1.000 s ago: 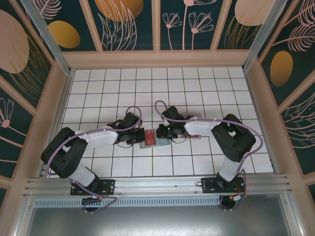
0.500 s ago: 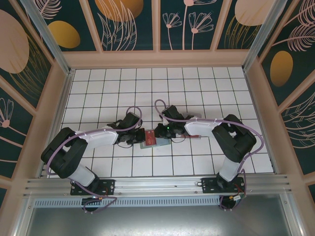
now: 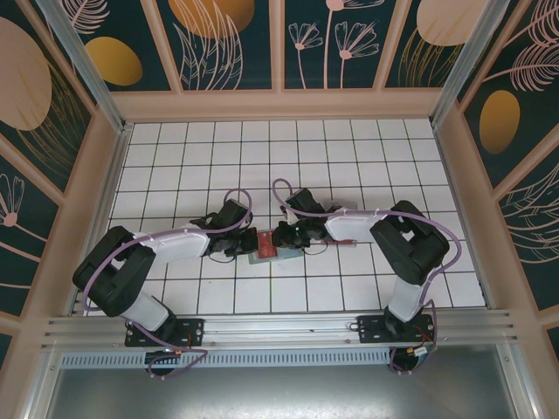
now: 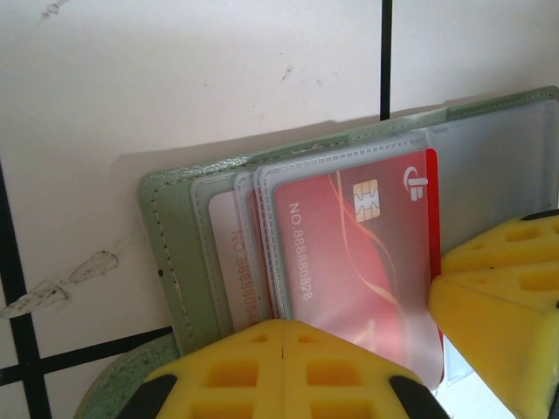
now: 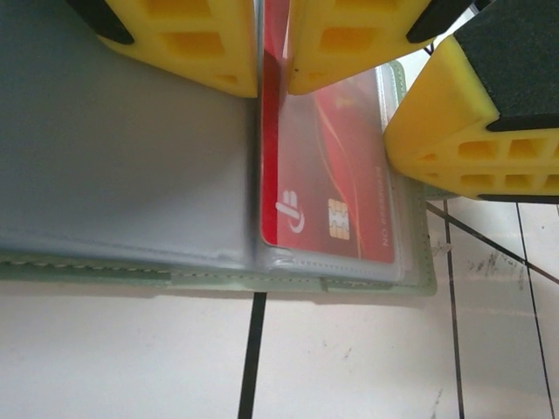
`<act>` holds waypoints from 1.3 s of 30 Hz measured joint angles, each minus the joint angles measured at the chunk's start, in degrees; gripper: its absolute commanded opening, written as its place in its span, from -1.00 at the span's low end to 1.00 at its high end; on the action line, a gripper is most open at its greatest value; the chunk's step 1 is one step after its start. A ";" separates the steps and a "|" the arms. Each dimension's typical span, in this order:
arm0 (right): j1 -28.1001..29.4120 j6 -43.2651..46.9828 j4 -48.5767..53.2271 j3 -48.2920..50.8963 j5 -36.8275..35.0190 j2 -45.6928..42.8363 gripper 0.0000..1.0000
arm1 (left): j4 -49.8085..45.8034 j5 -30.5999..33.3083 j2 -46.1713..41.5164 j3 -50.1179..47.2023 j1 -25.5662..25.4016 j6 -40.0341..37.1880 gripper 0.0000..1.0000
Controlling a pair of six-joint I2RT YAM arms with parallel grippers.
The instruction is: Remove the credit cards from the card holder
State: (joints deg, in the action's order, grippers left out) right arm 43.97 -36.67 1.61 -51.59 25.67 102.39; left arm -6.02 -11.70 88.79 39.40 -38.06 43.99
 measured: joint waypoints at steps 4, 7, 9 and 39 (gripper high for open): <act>0.00 -0.28 -0.22 0.11 0.31 0.17 -0.78 | 0.00 -0.02 0.00 0.00 0.00 0.00 -0.88; -0.04 -0.81 -0.59 0.52 0.37 0.17 -0.92 | 0.00 -0.02 0.00 0.00 0.00 0.00 -0.88; -0.09 -1.09 -0.79 0.66 0.42 0.17 -1.00 | -0.02 0.00 0.00 0.00 0.00 -0.02 -0.89; -1.99 -1.18 -1.84 2.64 1.44 -1.01 -0.74 | 0.04 0.17 0.04 -0.07 -0.22 -0.02 -0.95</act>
State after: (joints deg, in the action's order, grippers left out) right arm 41.98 -37.85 -0.23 -48.95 27.11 101.38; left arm -5.98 -11.53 88.84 39.33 -38.28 43.97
